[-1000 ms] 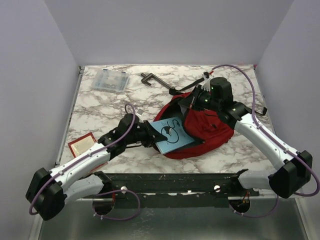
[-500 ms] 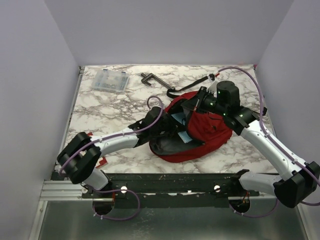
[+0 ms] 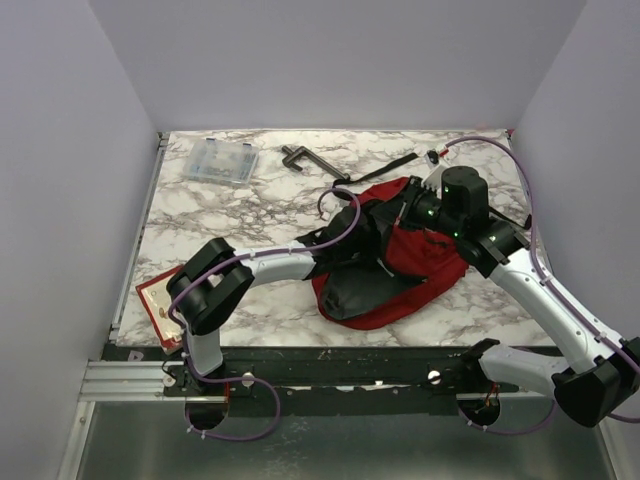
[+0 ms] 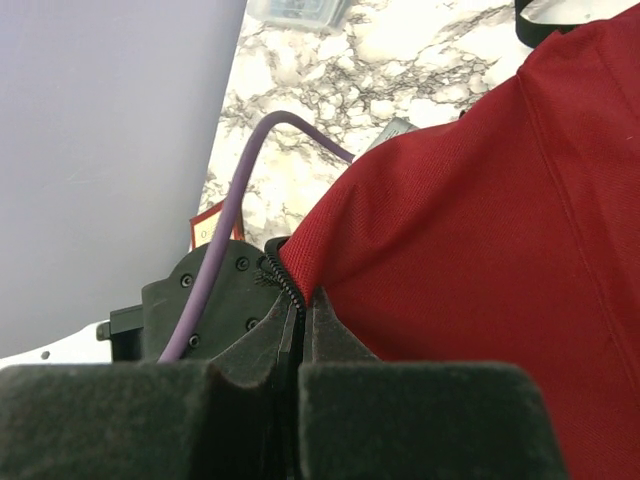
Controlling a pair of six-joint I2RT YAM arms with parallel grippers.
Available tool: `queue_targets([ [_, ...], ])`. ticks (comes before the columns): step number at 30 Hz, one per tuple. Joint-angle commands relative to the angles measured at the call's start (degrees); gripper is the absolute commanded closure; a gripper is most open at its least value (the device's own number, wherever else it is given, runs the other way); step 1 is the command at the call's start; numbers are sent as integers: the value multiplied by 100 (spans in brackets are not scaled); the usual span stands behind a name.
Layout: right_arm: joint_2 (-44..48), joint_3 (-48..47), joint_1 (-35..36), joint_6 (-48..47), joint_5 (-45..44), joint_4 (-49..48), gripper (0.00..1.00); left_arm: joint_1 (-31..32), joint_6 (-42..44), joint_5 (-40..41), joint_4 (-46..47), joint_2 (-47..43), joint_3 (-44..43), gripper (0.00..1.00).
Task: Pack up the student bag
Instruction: Place the book in the student bag.
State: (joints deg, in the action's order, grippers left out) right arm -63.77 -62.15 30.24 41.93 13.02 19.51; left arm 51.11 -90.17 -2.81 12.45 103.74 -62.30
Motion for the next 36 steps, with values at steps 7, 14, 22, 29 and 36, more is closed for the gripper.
queue_targets([
  [7, 269, 65, 6, -176, -50, -123, 99, -4, 75, -150, -581, -407, 759, 72],
  [14, 317, 200, 8, -14, 113, -243, 99, -55, 57, -238, -518, -310, 679, 100],
  [22, 365, 332, 8, 263, 374, -486, 100, 36, -87, 188, 320, 204, -74, 100],
  [29, 500, 637, 6, 601, 538, -848, 99, 180, -238, 926, 659, 587, -333, 100],
  [36, 990, 806, 8, 943, 146, -979, 99, 153, 62, 1064, 3435, 318, 768, 100],
])
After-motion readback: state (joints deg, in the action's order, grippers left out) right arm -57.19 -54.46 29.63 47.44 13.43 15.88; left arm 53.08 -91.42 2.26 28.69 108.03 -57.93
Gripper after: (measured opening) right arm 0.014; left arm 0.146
